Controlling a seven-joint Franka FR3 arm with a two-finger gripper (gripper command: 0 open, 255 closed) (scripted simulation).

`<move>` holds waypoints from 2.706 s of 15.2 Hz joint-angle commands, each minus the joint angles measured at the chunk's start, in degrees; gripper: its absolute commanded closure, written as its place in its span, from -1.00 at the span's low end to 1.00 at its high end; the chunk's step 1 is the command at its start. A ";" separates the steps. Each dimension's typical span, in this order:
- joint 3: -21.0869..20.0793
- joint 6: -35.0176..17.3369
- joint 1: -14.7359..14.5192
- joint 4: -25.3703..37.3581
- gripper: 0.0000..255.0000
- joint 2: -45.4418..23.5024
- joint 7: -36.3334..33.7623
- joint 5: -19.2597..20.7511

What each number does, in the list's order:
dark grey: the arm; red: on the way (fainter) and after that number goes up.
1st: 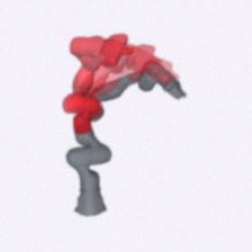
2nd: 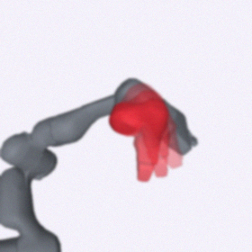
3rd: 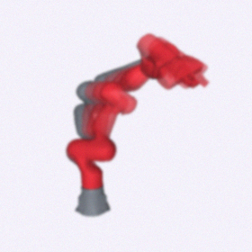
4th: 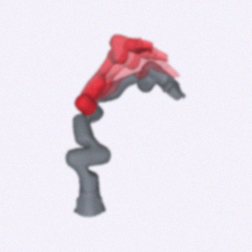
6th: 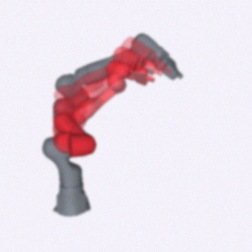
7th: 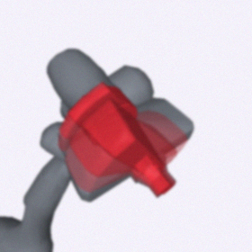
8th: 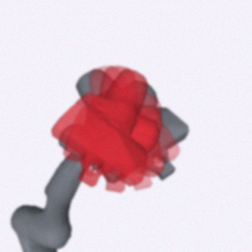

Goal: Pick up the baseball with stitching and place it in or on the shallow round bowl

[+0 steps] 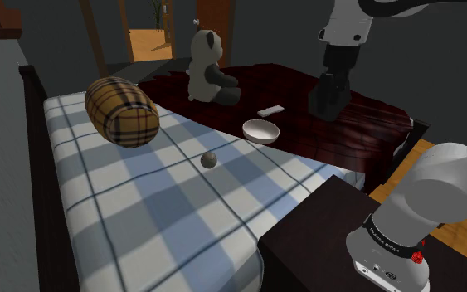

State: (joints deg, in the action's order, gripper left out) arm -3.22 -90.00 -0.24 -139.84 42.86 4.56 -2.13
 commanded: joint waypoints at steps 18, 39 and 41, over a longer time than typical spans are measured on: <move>-8.96 -27.44 -1.27 7.22 -1.00 -33.92 -10.24 0.97; -8.54 -36.52 -7.71 40.18 -1.00 -77.04 -22.59 13.63; -8.36 -37.69 -7.76 39.82 -1.00 -77.86 -22.75 13.89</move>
State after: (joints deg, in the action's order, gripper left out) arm -11.67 -127.13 -7.96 -99.88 -34.60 -18.10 11.62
